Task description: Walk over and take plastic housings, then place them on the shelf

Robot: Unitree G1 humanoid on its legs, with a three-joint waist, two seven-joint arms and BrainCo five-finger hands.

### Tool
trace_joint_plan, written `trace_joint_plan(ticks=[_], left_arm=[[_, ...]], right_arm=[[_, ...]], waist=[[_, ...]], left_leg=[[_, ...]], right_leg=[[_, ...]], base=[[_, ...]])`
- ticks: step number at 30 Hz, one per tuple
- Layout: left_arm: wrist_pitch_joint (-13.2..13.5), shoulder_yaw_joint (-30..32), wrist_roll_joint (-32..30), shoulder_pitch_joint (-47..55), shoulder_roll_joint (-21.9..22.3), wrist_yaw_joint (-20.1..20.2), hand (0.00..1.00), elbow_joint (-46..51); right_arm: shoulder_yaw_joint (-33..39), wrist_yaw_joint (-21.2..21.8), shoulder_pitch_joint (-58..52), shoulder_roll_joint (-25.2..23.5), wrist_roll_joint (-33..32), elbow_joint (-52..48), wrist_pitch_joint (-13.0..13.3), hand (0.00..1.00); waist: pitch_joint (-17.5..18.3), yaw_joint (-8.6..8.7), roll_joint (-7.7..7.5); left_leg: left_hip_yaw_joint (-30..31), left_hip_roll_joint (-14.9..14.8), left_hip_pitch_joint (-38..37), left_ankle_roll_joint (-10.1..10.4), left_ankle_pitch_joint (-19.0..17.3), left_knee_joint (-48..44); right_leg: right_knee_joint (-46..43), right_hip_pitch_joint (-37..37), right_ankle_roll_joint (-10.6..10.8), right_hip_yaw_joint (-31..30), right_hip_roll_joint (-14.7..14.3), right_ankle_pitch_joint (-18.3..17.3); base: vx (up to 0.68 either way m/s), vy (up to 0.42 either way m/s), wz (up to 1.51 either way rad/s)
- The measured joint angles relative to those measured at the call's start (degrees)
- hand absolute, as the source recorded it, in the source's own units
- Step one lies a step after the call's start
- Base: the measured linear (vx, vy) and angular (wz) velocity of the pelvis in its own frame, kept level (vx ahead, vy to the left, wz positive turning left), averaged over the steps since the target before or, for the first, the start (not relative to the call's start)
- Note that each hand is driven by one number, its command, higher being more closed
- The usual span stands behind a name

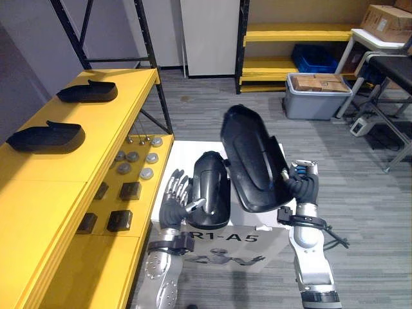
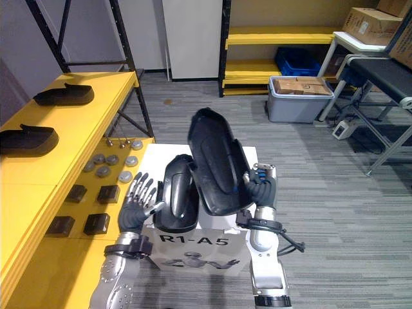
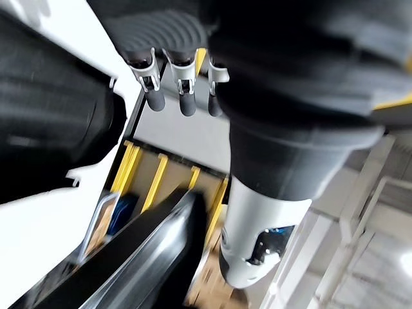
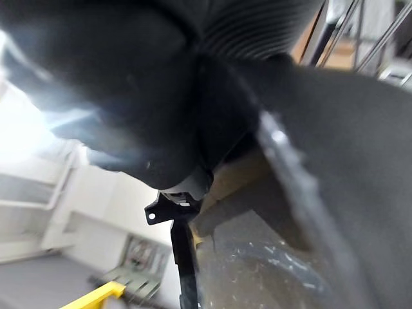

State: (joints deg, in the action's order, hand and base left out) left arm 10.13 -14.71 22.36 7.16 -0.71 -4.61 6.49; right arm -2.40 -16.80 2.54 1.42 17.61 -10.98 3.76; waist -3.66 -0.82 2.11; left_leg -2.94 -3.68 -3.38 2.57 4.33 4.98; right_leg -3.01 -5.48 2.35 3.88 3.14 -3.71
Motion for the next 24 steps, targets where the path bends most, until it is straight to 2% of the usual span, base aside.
trace_joint_plan(ticks=[6, 13, 14, 19, 20, 24], left_arm=[[-1.24, -3.75, 3.61, -3.08, -0.38, -1.40, 0.00, -3.93], [-1.92, -6.24, 8.42, -5.61, -2.04, -2.84, 0.00, -6.31], [-1.94, -6.59, 9.14, -5.70, -2.13, -2.88, 1.00, -6.60], [-1.97, -7.08, 12.48, -6.34, -2.85, -4.19, 1.00, -7.30], [-1.97, -7.04, 12.60, -6.52, -3.08, -4.22, 1.00, -7.30], [-1.99, -6.54, 13.52, -6.89, -4.70, -5.36, 1.00, -7.51]], right_arm=[[-7.07, 0.90, 0.94, 0.20, 1.15, -0.67, 1.12, 1.00], [-12.03, 1.44, 2.20, 1.00, 1.76, -0.66, 1.47, 1.00], [-12.49, 1.58, 2.21, 1.09, 2.42, -0.66, 1.62, 1.00], [-14.69, 1.91, 2.21, 3.48, 3.78, -0.07, 2.15, 1.00], [-14.64, 1.91, 2.22, 3.53, 3.99, 0.44, 2.25, 0.00], [-16.29, 2.48, 1.98, 5.69, 4.08, 2.87, 3.44, 0.00]], waist=[[1.27, 0.01, 0.00], [1.54, 0.03, -0.04], [1.73, 0.03, -0.05], [2.84, 0.06, -0.07], [2.89, 0.08, -0.07], [2.97, 0.53, -0.09]], left_leg=[[-0.33, -0.07, -0.09, -0.02, 0.01, 0.00], [-0.58, -0.06, -0.09, -0.18, 0.15, 0.00], [-0.71, -0.06, -0.09, -0.18, 0.15, 0.00], [-0.96, -0.02, -0.07, -0.25, 0.20, 0.00], [-0.96, -0.02, -0.07, -0.28, 0.25, 0.00], [-1.01, 0.18, 0.05, -0.33, 0.43, 0.01]], right_leg=[[-0.44, 0.29, 0.00, -0.33, -0.06, 0.01], [-0.51, 0.46, 0.04, -0.76, -0.06, 0.04], [-0.50, 0.51, 0.05, -0.91, -0.06, 0.05], [-0.50, 0.63, 0.10, -1.32, -0.05, 0.09], [-0.50, 0.64, 0.10, -1.33, -0.06, 0.09], [-0.48, 1.02, 0.10, -1.40, -0.08, 0.09]], base=[[-0.01, 0.003, -0.02], [-0.01, 0.005, -0.02], [-0.02, 0.011, -0.06], [-0.01, 0.005, -0.02], [0.00, 0.000, 0.00], [-0.03, 0.008, -0.01]])
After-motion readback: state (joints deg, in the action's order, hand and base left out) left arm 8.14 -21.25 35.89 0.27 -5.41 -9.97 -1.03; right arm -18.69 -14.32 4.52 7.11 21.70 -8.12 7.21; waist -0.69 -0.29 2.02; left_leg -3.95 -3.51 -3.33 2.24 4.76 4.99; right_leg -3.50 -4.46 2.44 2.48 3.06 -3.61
